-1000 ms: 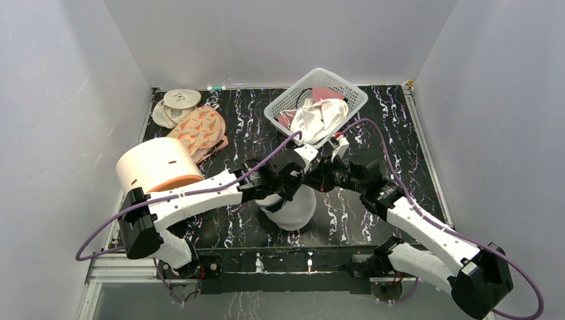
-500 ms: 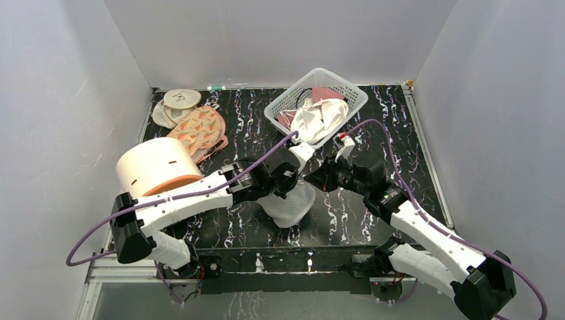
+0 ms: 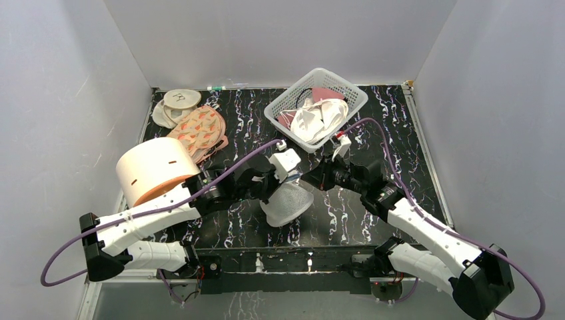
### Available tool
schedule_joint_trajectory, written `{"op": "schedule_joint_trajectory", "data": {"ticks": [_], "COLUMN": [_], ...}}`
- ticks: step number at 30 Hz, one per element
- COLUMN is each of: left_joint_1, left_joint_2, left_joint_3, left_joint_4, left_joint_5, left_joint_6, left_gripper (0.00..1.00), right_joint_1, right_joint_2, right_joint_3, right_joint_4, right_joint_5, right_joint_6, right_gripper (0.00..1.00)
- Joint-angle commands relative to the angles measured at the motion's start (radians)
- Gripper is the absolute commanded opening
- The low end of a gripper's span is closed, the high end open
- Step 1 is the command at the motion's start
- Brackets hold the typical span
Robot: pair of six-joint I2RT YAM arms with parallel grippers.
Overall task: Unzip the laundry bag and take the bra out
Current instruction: Unzip the laundry bag at the center of the board, then place the laundry bag at the center of the board.
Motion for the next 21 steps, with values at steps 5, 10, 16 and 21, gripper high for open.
{"op": "schedule_joint_trajectory", "data": {"ticks": [5, 10, 16, 21], "left_joint_1": [0.002, 0.003, -0.004, -0.008], "left_joint_2": [-0.023, 0.12, 0.181, 0.183], "left_joint_3": [0.015, 0.102, 0.166, 0.185], "left_joint_4": [0.044, -0.09, -0.167, -0.168], "left_joint_5": [-0.034, -0.165, -0.299, -0.336], "left_joint_6": [0.004, -0.016, -0.03, -0.02], "left_gripper": [0.0, 0.0, 0.0, 0.0], "right_joint_1": [-0.018, -0.018, -0.019, -0.019], "right_joint_2": [0.037, 0.019, -0.021, -0.052], "right_joint_3": [0.026, 0.043, 0.06, 0.057], "right_joint_4": [-0.009, -0.071, -0.149, -0.185], "right_joint_5": [0.059, 0.111, 0.192, 0.252], "right_joint_6": [-0.03, -0.038, -0.047, -0.059], "right_gripper": [0.0, 0.2, 0.38, 0.42]}}
